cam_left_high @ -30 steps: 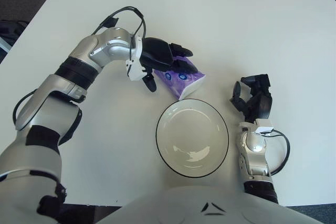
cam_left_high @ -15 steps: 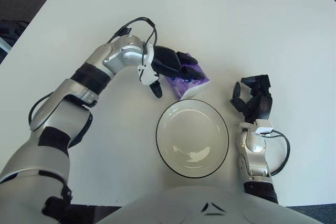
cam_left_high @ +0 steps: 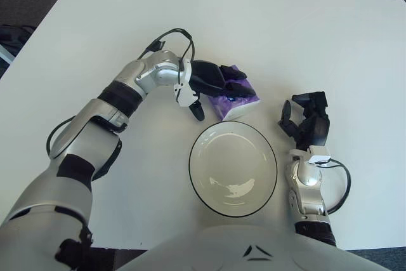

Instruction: Put the tissue paper into the plate.

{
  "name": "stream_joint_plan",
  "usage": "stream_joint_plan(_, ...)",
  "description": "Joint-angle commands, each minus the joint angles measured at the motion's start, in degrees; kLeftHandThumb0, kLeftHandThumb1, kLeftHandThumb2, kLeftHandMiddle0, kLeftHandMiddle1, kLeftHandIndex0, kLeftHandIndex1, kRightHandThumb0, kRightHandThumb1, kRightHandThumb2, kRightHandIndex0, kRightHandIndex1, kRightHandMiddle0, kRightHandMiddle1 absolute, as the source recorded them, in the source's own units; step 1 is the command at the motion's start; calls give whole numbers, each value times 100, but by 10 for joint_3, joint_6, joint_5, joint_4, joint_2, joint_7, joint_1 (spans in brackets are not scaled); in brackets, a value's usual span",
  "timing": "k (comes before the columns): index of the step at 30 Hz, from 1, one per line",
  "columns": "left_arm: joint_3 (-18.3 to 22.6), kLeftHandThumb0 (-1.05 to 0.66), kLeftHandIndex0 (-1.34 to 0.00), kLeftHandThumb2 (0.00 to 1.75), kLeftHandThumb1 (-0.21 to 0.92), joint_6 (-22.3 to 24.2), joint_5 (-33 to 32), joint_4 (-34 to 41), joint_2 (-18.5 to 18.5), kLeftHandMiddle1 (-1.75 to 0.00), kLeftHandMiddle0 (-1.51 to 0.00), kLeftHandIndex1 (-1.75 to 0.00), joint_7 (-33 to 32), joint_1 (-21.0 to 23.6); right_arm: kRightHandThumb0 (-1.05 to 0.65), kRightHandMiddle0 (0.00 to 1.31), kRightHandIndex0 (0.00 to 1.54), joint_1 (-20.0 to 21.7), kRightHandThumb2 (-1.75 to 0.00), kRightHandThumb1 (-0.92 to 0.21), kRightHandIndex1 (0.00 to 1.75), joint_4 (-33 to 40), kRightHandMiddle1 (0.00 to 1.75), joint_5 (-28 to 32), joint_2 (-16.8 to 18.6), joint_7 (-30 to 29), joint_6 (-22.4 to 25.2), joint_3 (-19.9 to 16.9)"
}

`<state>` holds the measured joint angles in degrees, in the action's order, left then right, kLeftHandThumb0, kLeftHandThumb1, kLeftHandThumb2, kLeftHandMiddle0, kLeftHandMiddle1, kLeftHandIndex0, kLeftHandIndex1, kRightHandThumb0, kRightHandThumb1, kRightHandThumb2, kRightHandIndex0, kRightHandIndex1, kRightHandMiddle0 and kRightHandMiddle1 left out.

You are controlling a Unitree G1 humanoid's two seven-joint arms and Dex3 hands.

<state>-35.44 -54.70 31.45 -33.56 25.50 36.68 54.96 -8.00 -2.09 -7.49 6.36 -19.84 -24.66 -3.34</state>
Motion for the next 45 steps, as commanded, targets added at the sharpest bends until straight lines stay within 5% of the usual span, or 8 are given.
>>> stream_joint_plan(1, -24, -102, 0, 68, 62, -2, 35, -22, -13, 0, 0, 0, -4, -19, -39, 35, 51, -64, -90, -65, 136, -48, 175, -2, 11, -2, 21, -2)
stream_joint_plan(6, -26, -95, 0, 77, 55, -2, 88, -45, -26, 0, 0, 0, -84, -19, -38, 35, 51, -67, -89, -66, 136, -44, 175, -7, 10, -6, 23, -1)
stream_joint_plan(11, -34, -88, 0, 89, 49, -9, 178, -65, -31, -4, -2, -3, -246, -24, -38, 34, 52, -69, -88, -67, 136, -42, 175, -10, 8, -7, 16, 1)
stream_joint_plan(17, -59, -71, 0, 104, 36, 16, 290, -88, -26, -84, 0, -73, -504, -53, -38, 34, 53, -71, -89, -66, 136, -40, 175, -9, 4, -5, 12, 2)
stream_joint_plan(25, -85, -53, -1, 124, 29, 84, 361, -102, -37, -165, -16, -161, -698, -58, -39, 35, 53, -74, -90, -65, 135, -36, 175, -7, 2, -2, 17, 3)
stream_joint_plan(29, -105, -18, -32, 127, 31, 121, 392, -115, -42, -172, -46, -162, -769, -54, -39, 36, 53, -75, -91, -65, 134, -33, 175, -11, 2, -3, 23, 3)
stream_joint_plan(32, -120, -6, -46, 131, 28, 137, 404, -138, -52, -174, -59, -158, -814, -47, -39, 36, 53, -76, -91, -64, 134, -32, 175, -13, 2, -3, 24, 4)
stream_joint_plan(45, -180, -1, -75, 154, 4, 178, 418, -238, -81, -175, -82, -145, -941, -24, -39, 36, 52, -77, -93, -63, 133, -31, 175, -17, -2, -3, 22, 7)
